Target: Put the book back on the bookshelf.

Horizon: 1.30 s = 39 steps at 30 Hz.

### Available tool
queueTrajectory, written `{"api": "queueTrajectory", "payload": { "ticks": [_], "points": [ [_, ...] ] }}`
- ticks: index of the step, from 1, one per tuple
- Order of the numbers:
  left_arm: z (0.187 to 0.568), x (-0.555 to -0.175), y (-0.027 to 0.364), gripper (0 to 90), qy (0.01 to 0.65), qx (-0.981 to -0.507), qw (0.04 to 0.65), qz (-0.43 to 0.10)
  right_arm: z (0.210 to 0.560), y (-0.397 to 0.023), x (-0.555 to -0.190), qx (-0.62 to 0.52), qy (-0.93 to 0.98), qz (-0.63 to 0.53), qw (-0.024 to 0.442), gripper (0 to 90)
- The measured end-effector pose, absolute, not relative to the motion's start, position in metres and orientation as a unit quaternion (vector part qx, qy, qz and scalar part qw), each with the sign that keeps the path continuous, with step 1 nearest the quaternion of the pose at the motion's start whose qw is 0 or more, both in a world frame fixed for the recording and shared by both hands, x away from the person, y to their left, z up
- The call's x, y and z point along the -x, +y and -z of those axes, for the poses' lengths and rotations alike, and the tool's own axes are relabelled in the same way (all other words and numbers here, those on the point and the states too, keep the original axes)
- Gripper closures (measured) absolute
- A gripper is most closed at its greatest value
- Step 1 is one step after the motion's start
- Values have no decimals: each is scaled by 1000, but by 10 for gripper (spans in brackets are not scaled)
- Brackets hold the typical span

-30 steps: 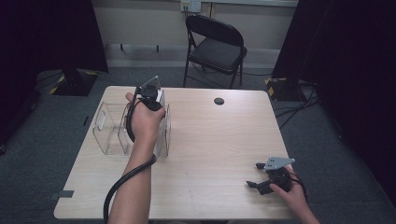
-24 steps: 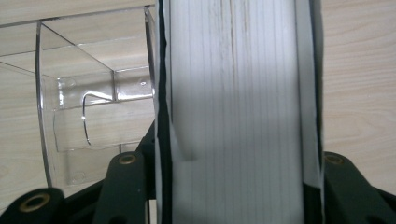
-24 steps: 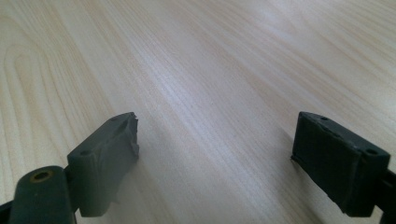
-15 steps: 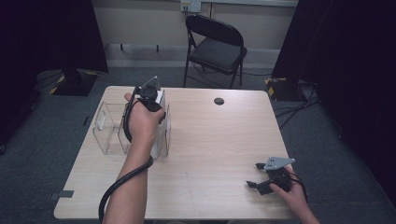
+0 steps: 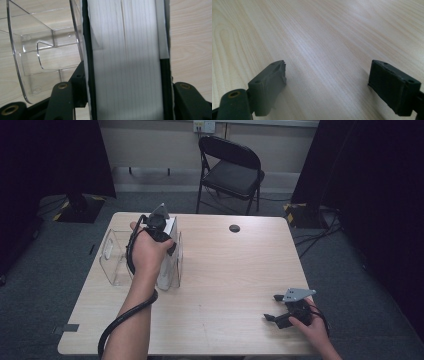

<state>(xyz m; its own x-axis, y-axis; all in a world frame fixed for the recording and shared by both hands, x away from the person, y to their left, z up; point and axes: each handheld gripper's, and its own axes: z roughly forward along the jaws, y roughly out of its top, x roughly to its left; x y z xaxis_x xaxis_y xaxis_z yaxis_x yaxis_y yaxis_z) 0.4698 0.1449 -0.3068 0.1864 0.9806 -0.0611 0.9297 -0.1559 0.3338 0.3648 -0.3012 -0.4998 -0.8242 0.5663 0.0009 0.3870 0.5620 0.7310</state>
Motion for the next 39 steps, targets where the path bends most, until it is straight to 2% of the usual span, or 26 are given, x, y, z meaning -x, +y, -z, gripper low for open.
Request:
{"api": "queueTrajectory", "payload": {
  "ticks": [39],
  "points": [
    [302,-438,160,405,604,-775,172,-63,500,-301,-365,-273,876,-380,119,132]
  ]
}}
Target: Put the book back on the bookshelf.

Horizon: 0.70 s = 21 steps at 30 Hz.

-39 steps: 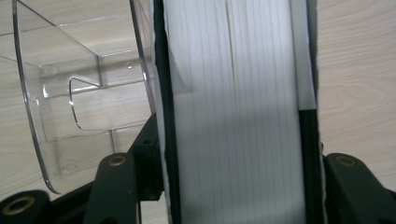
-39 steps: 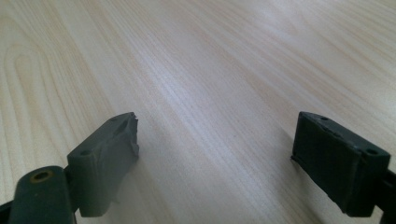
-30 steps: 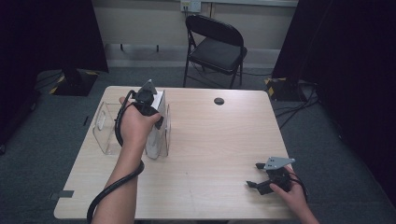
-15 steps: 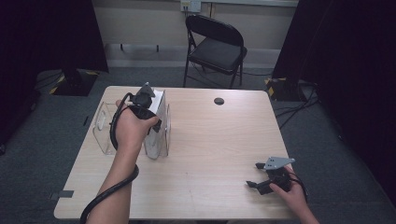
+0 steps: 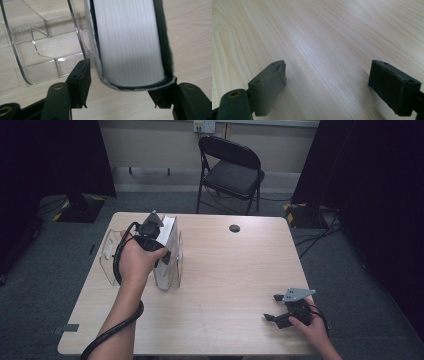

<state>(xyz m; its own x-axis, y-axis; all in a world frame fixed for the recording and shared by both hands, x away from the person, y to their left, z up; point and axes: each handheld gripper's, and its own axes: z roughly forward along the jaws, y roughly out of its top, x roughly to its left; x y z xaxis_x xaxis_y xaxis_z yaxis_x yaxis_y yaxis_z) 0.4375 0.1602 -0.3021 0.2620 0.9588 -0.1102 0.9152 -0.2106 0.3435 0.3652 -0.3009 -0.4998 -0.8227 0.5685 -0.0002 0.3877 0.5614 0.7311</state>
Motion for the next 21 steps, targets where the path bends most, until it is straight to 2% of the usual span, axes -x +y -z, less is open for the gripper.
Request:
{"api": "queueTrajectory", "payload": {
  "ticks": [21],
  "points": [
    [309,-424,168,315,588,-784,191,-53,500,-301,-365,-272,876,-381,119,132]
  ]
}}
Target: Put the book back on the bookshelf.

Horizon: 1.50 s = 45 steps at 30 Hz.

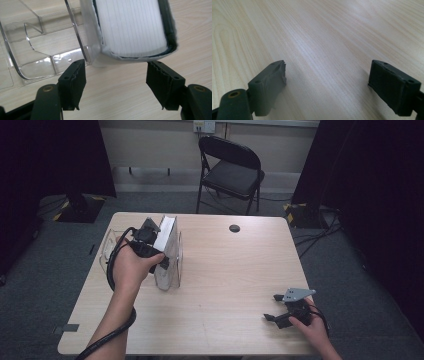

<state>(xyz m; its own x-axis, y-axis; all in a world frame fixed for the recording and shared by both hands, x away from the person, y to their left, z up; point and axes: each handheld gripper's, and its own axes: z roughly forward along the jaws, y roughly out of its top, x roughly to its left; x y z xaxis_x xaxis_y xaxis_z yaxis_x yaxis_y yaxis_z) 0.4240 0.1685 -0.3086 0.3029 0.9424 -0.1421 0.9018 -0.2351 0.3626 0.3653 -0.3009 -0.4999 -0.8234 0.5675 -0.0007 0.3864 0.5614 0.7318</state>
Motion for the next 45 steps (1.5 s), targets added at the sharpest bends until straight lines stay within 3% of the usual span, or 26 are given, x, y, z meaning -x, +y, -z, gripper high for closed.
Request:
{"api": "queueTrajectory", "payload": {
  "ticks": [45],
  "points": [
    [336,-397,161,305,540,-812,217,-39,500,-301,-366,-271,876,-381,119,132]
  ]
}}
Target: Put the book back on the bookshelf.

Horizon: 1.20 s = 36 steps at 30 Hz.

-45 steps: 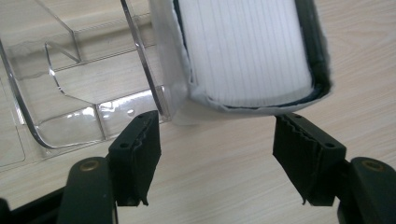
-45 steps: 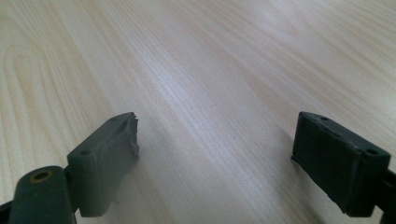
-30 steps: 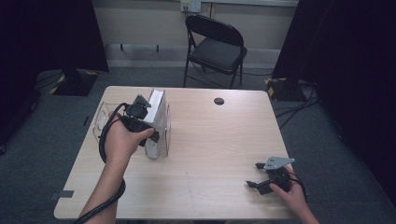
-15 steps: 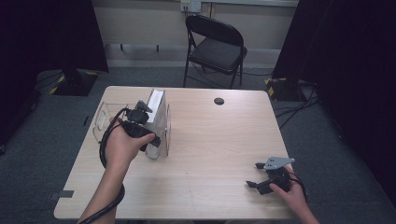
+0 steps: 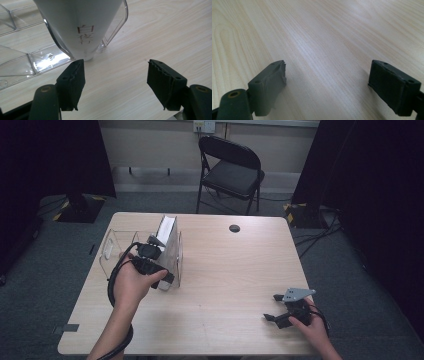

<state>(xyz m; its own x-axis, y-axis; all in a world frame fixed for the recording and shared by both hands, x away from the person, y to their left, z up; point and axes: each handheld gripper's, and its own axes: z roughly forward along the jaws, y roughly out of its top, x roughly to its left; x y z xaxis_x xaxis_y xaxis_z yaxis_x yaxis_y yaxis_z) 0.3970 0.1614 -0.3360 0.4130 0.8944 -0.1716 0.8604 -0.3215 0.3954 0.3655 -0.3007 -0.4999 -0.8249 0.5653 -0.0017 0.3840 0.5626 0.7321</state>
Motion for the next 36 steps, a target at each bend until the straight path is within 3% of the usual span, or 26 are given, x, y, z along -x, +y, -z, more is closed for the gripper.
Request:
{"api": "queueTrajectory", "payload": {
  "ticks": [36],
  "points": [
    [364,-379,157,307,529,-811,247,-21,500,-301,-365,-271,876,-381,118,132]
  ]
}}
